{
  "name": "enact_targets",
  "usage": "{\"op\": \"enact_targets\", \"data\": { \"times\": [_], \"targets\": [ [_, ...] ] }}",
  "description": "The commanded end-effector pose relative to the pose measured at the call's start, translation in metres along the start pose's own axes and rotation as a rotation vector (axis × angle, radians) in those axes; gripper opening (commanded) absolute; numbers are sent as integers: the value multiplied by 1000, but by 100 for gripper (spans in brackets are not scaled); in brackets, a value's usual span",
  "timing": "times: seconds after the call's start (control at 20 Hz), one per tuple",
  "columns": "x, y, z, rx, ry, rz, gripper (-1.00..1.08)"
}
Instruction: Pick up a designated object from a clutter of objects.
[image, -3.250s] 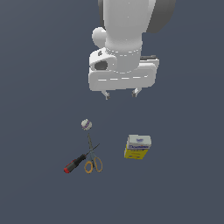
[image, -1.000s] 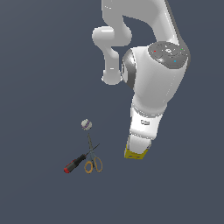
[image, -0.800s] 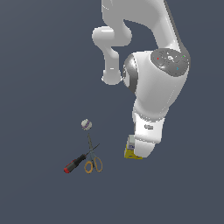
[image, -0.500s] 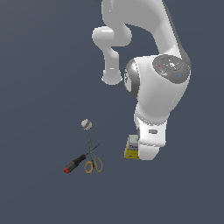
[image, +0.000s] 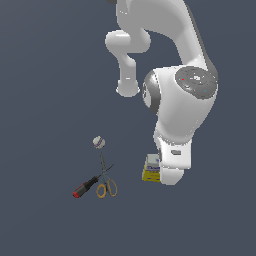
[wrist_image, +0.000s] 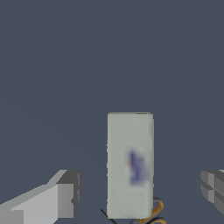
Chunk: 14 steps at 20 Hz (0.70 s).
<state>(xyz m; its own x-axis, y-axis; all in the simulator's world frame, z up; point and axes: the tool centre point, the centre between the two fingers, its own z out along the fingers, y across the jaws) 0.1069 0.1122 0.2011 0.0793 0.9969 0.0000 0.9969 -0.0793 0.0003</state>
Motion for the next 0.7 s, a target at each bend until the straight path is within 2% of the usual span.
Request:
{"op": "enact_targets", "data": {
  "times": [0.0, 0.4, 0.65],
  "targets": [
    [0, 0, 4, 1, 0, -1, 100],
    [0, -1, 40, 0, 0, -4, 100],
    [0, 0, 49, 0, 0, -5, 100]
  ]
}}
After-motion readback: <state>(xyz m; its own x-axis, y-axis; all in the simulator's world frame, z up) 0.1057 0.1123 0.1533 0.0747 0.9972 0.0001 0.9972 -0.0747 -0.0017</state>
